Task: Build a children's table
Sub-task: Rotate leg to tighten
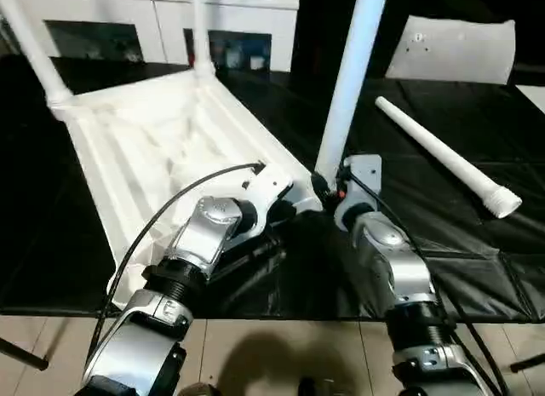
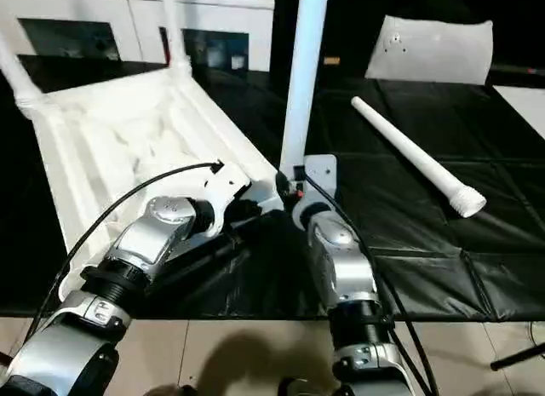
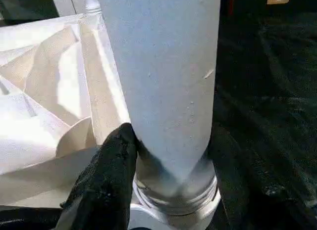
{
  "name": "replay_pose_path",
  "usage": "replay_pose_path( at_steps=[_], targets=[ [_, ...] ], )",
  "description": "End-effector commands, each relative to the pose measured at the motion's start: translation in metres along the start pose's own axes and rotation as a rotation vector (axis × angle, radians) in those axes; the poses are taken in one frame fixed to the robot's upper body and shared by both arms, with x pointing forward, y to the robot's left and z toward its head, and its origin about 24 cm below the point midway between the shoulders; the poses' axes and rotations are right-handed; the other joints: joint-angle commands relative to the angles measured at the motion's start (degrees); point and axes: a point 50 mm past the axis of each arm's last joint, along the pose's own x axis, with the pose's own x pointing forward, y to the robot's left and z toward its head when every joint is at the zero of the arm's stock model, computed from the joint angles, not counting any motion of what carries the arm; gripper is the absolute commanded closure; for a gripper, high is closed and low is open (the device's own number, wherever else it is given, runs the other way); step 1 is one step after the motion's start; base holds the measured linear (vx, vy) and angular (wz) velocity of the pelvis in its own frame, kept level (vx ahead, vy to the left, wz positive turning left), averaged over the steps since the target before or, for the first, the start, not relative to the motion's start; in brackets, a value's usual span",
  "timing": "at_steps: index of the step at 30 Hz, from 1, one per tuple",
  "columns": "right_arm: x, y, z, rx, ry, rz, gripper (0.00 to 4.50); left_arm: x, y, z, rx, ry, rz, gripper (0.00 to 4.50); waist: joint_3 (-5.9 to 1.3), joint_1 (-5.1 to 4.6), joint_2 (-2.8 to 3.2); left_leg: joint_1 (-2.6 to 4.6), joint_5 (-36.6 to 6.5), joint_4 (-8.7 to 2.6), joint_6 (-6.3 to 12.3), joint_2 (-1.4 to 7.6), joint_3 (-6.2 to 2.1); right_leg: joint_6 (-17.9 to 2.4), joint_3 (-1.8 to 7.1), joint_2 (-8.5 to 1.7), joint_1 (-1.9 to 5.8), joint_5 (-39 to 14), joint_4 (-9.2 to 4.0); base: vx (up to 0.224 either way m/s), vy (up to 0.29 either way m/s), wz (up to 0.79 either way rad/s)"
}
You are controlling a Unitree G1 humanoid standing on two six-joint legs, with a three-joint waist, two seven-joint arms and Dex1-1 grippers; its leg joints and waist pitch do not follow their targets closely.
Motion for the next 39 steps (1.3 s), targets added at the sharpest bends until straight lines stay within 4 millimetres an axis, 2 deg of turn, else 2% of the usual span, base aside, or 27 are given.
replay_pose_path(
  at_steps=[1,2,3,4,5,6,8,9,10,11,13,14,15,16,17,21,25,27,29,31,33,34,35,37,39],
  targets=[
    [0.000,0.059,-0.017,0.048,0.060,0.281,1.87,0.004,-0.003,0.017,0.038,-0.051,0.034,4.50,-2.68,0.04,0.26,0.10,-18.7,-5.03,1.50,3.38,-1.33,-8.2,2.80,-3.33,1.24,-16.5,-3.76,0.000,0.000,0.00],
    [-0.002,0.052,-0.016,0.043,0.042,0.268,1.68,0.001,-0.001,0.013,0.039,-0.043,0.033,4.50,-2.69,-0.22,0.11,-0.27,-19.1,-5.04,1.74,3.28,-1.39,-8.2,2.75,-3.33,1.44,-17.0,-3.71,0.000,0.000,0.00],
    [-0.007,0.038,-0.015,0.027,0.013,0.237,1.68,-0.004,0.003,0.008,0.045,-0.044,0.023,4.50,-3.41,-0.63,0.06,-0.96,-17.9,-4.73,2.34,3.21,-1.59,-7.7,2.56,-3.76,2.08,-17.9,-3.74,0.000,0.000,0.00],
    [-0.010,0.028,-0.014,0.031,-0.002,0.220,1.57,-0.007,0.006,0.005,0.034,-0.042,0.023,4.50,-3.67,-0.52,0.11,-0.91,-16.0,-4.49,2.65,3.34,-1.53,-8.1,2.69,-3.89,1.99,-15.9,-3.57,0.000,0.000,0.00],
    [-0.012,0.022,-0.014,0.034,-0.010,0.209,1.50,-0.009,0.008,0.003,0.025,-0.041,0.023,4.50,-3.88,-0.27,0.02,-0.55,-12.4,-4.03,3.81,3.42,-0.94,-9.9,2.91,-3.57,1.51,-10.3,-3.11,0.000,0.000,0.00],
    [-0.015,0.017,-0.013,0.033,-0.022,0.210,1.45,-0.011,0.010,0.001,0.031,-0.041,0.015,4.50,-3.79,-0.22,-0.06,-0.46,-11.6,-3.98,4.45,3.39,-0.77,-10.7,2.84,-3.38,1.36,-9.3,-3.05,0.062,-0.044,0.07],
    [-0.024,0.005,-0.010,0.010,-0.052,0.252,1.26,-0.017,0.013,-0.003,0.047,-0.042,-0.024,4.50,-3.82,0.04,0.05,-0.86,-9.5,-3.70,5.78,3.22,-0.49,-12.2,2.79,-3.38,1.74,-7.3,-2.75,0.000,0.000,0.00],
    [-0.027,0.002,-0.010,0.001,-0.058,0.268,1.16,-0.019,0.013,-0.004,0.055,-0.046,-0.041,4.50,-4.18,0.39,-0.01,-1.09,-7.0,-3.50,6.63,3.23,-0.50,-12.5,2.76,-3.58,2.18,-5.0,-2.37,0.000,0.000,0.00],
    [-0.035,-0.007,-0.008,-0.019,-0.069,0.314,1.08,-0.025,0.014,-0.007,0.073,-0.052,-0.089,4.50,-4.27,0.61,-0.01,-1.12,-4.9,-3.29,7.33,3.23,-0.42,-13.1,2.75,-3.45,2.29,-2.1,-1.99,0.000,0.000,0.00],
    [-0.040,-0.013,-0.006,-0.039,-0.067,0.338,1.01,-0.028,0.015,-0.009,0.089,-0.046,-0.114,4.50,-4.51,0.55,-0.38,-1.42,-2.9,-3.07,7.99,3.14,-0.37,-13.7,2.74,-3.30,2.63,1.1,-1.50,0.000,0.000,0.00],
    [-0.043,-0.017,-0.006,-0.052,-0.064,0.355,0.92,-0.030,0.015,-0.011,0.099,-0.041,-0.129,4.50,-4.44,0.64,-0.32,-1.43,-2.4,-2.89,8.61,3.14,-0.26,-14.1,2.71,-3.32,2.39,1.4,-1.44,0.000,0.000,0.00],
    [-0.050,-0.024,-0.004,-0.088,-0.057,0.394,0.72,-0.034,0.018,-0.015,0.113,-0.020,-0.140,4.50,-4.51,0.79,-0.68,-1.54,-2.6,-2.66,8.73,2.86,-0.15,-14.1,2.73,-3.23,2.54,0.5,-1.57,0.000,0.000,0.00],
    [-0.053,-0.028,-0.003,-0.102,-0.053,0.415,0.66,-0.036,0.019,-0.017,0.125,-0.014,-0.150,4.50,-4.11,0.85,-0.47,-1.55,-4.5,-2.78,8.52,3.01,-0.10,-13.5,2.73,-3.32,2.27,-3.1,-1.88,0.000,0.000,0.00],
    [-0.057,-0.031,-0.001,-0.116,-0.048,0.447,0.62,-0.039,0.021,-0.020,0.134,-0.003,-0.164,4.50,-4.20,0.98,-0.53,-1.37,-5.5,-2.81,8.23,3.09,-0.09,-13.0,2.65,-3.34,2.26,-5.6,-2.13,0.000,0.000,0.00],
    [-0.061,-0.034,0.001,-0.123,-0.044,0.478,0.56,-0.041,0.023,-0.022,0.143,0.006,-0.175,4.50,-4.01,1.15,-0.29,-1.17,-7.7,-3.02,6.61,3.42,-0.19,-11.7,2.67,-3.29,2.00,-11.2,-2.59,0.000,0.000,0.00],
    [-0.074,-0.045,0.008,-0.167,-0.014,0.585,0.18,-0.051,0.025,-0.029,0.204,0.031,-0.276,4.50,-4.17,1.38,-0.34,-0.93,-9.6,-3.11,4.52,3.55,-0.32,-9.9,2.66,-3.13,1.86,-14.6,-2.76,0.000,0.000,0.00],
    [-0.075,-0.052,0.015,-0.209,0.029,0.667,0.05,-0.064,0.022,-0.036,0.295,0.073,-0.444,4.50,-4.69,1.53,-0.45,-0.91,-7.7,-2.82,4.63,3.48,-0.27,-11.3,2.72,-3.07,1.94,-10.4,-2.11,0.000,0.000,0.00],
    [-0.075,-0.052,0.016,-0.213,0.036,0.682,0.05,-0.065,0.022,-0.037,0.301,0.079,-0.461,4.50,-4.68,1.58,-0.34,-0.87,-6.8,-2.76,4.82,3.57,-0.22,-12.2,2.71,-3.04,1.90,-8.0,-1.71,0.000,0.000,0.00],
    [-0.073,-0.050,0.016,-0.224,0.052,0.714,0.05,-0.067,0.022,-0.037,0.307,0.084,-0.490,4.50,-4.76,2.15,-0.18,-0.52,-6.4,-2.61,5.05,3.66,-0.07,-13.3,2.76,-3.08,1.75,-6.4,-1.47,0.000,0.000,0.00],
    [-0.067,-0.045,0.018,-0.270,0.103,0.815,0.05,-0.071,0.022,-0.038,0.364,0.122,-0.585,4.50,-4.73,2.43,-0.21,-0.52,-6.2,-2.64,5.05,3.59,-0.09,-13.6,2.67,-3.03,1.77,-6.1,-1.34,0.000,0.000,0.00],
    [-0.066,-0.044,0.018,-0.276,0.111,0.834,0.05,-0.072,0.022,-0.039,0.375,0.130,-0.600,4.50,-4.69,2.54,-0.24,-0.45,-6.5,-2.60,4.82,3.61,-0.04,-13.8,2.73,-3.05,1.74,-5.8,-1.26,0.000,0.000,0.00],
    [-0.064,-0.043,0.019,-0.272,0.118,0.853,0.05,-0.073,0.022,-0.038,0.388,0.136,-0.620,4.50,-4.73,2.95,-0.17,-0.40,-6.7,-2.59,4.57,3.69,-0.04,-13.9,2.72,-3.14,1.82,-5.6,-1.16,0.000,0.000,0.00],
    [-0.060,-0.041,0.021,-0.271,0.136,0.907,0.22,-0.074,0.022,-0.037,0.416,0.154,-0.652,4.50,-4.77,3.12,-0.20,-0.40,-7.1,-2.60,4.34,3.69,-0.06,-14.1,2.58,-3.07,1.87,-5.8,-1.04,0.000,0.000,0.00],
    [-0.056,-0.039,0.022,-0.275,0.148,0.940,0.22,-0.075,0.022,-0.037,0.426,0.168,-0.676,4.50,-4.66,3.41,-0.34,-0.54,-7.3,-2.54,3.90,3.76,0.01,-14.1,2.64,-3.11,1.86,-6.3,-0.96,0.000,0.000,0.00],
    [-0.055,-0.039,0.023,-0.273,0.161,0.957,0.57,-0.075,0.023,-0.036,0.440,0.173,-0.686,4.50,-4.71,3.74,-0.30,-0.40,-7.6,-2.43,3.58,3.81,0.09,-13.9,2.70,-3.16,1.75,-6.7,-0.97,0.000,0.000,0.00]
  ],
)
